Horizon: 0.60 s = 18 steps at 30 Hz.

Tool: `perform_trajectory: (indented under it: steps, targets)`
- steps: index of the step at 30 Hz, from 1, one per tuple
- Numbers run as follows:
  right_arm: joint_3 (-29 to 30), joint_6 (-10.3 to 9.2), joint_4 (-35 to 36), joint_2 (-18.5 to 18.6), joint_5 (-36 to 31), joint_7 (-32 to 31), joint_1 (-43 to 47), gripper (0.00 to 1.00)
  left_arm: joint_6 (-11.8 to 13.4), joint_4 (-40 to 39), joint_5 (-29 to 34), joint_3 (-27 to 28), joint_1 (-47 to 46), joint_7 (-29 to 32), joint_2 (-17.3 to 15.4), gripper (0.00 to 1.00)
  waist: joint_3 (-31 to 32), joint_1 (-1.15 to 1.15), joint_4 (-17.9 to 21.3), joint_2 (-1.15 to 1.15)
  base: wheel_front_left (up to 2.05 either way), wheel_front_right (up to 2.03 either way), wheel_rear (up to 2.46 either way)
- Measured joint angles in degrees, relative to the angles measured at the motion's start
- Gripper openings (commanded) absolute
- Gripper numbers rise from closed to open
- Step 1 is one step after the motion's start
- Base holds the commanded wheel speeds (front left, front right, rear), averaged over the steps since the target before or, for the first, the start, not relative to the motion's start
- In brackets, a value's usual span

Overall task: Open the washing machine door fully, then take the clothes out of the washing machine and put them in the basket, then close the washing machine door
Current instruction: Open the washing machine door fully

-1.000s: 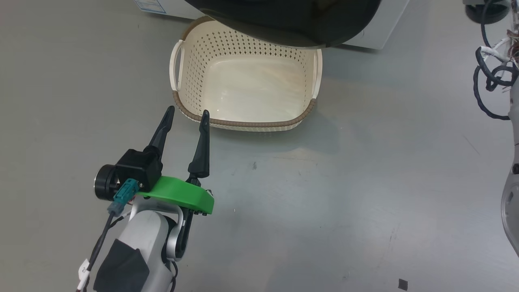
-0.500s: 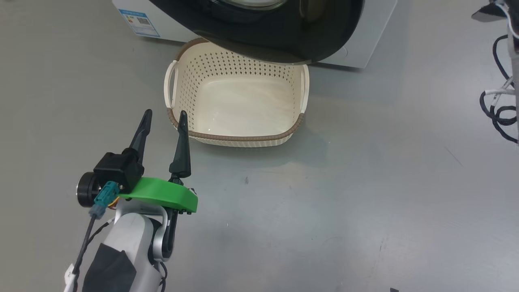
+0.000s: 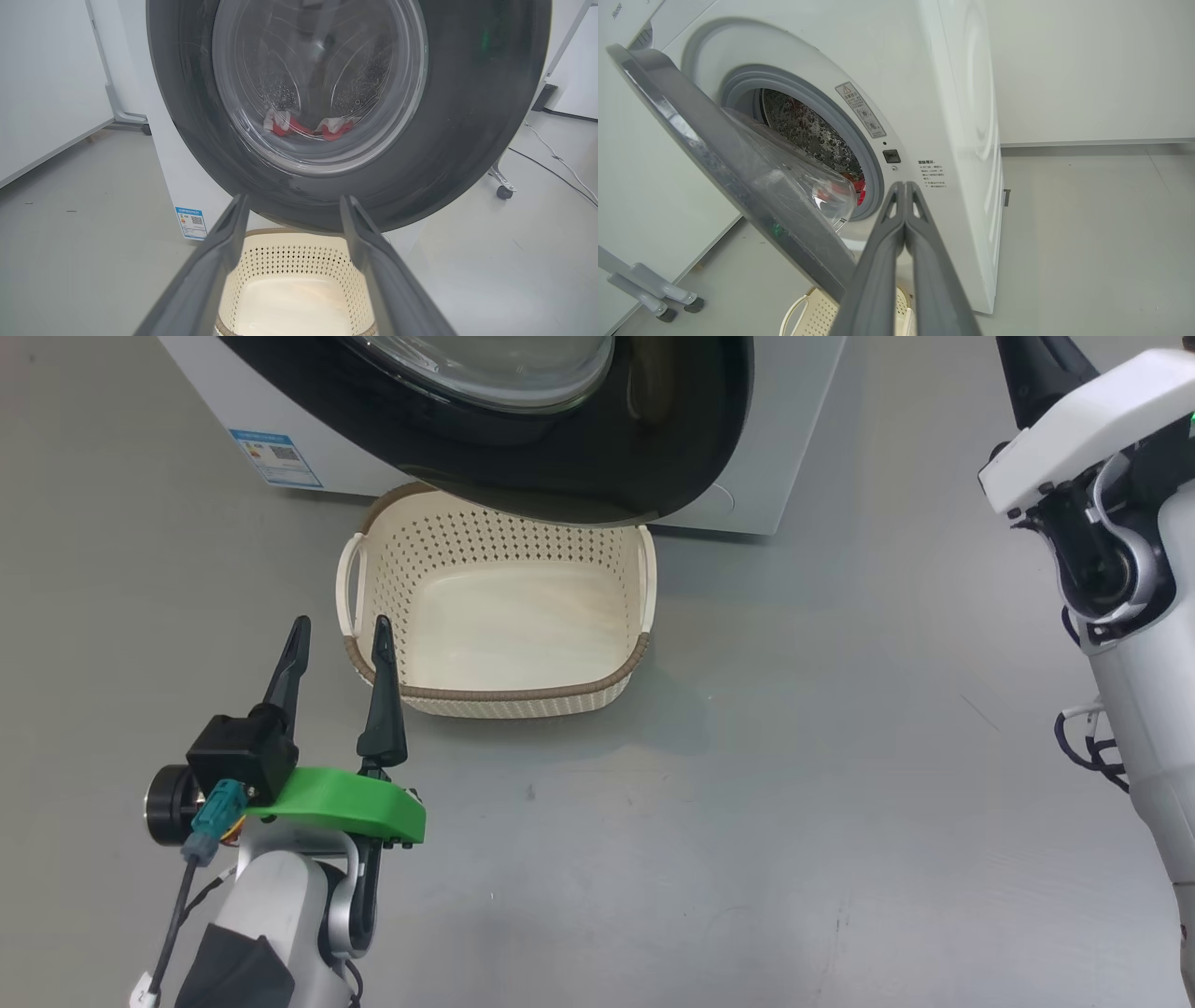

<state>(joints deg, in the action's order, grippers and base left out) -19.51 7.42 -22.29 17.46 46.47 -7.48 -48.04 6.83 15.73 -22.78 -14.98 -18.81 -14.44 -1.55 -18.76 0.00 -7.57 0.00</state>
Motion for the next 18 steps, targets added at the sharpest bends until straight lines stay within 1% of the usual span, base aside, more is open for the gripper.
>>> perform_trajectory:
  steps: [5,11,15,16,17,18]
  targets:
    - [-0.56,0.00,0.85,0.51,0.14,2.96,3.20,0.00,0.00,-0.15,0.31,-0.12,0.34,0.00,-0.01,1.00,0.88,0.00,1.55,0.00,0.00,0.00,0.00]
    - [-1.93,0.00,1.72,3.59,-4.02,7.48,6.18,0.00,0.00,-0.40,0.31,-0.49,0.80,0.00,-0.01,1.00,1.59,0.00,2.11,0.00,0.00,0.00,0.00]
    - [-3.11,0.00,1.83,4.13,-6.04,10.70,9.83,0.00,0.00,-0.49,0.31,-0.23,1.49,0.00,-0.01,1.00,2.01,0.00,2.24,0.00,0.00,0.00,0.00]
    - [-3.05,0.00,1.78,4.05,-6.58,11.62,10.85,0.47,0.00,-0.51,0.31,-0.15,1.65,0.00,-0.03,1.00,2.16,0.00,2.30,0.00,0.00,0.00,0.00]
    - [-2.88,0.01,1.80,3.99,-6.92,12.62,11.76,1.00,0.00,-0.52,0.31,-0.10,1.83,0.00,-0.07,1.00,2.29,0.00,2.37,0.00,0.00,0.00,0.00]
    - [-2.67,0.00,1.80,3.98,-7.03,13.51,12.50,1.00,0.00,-0.54,0.31,-0.04,2.03,0.00,-0.07,1.00,2.38,0.00,2.45,0.00,0.00,0.00,0.00]
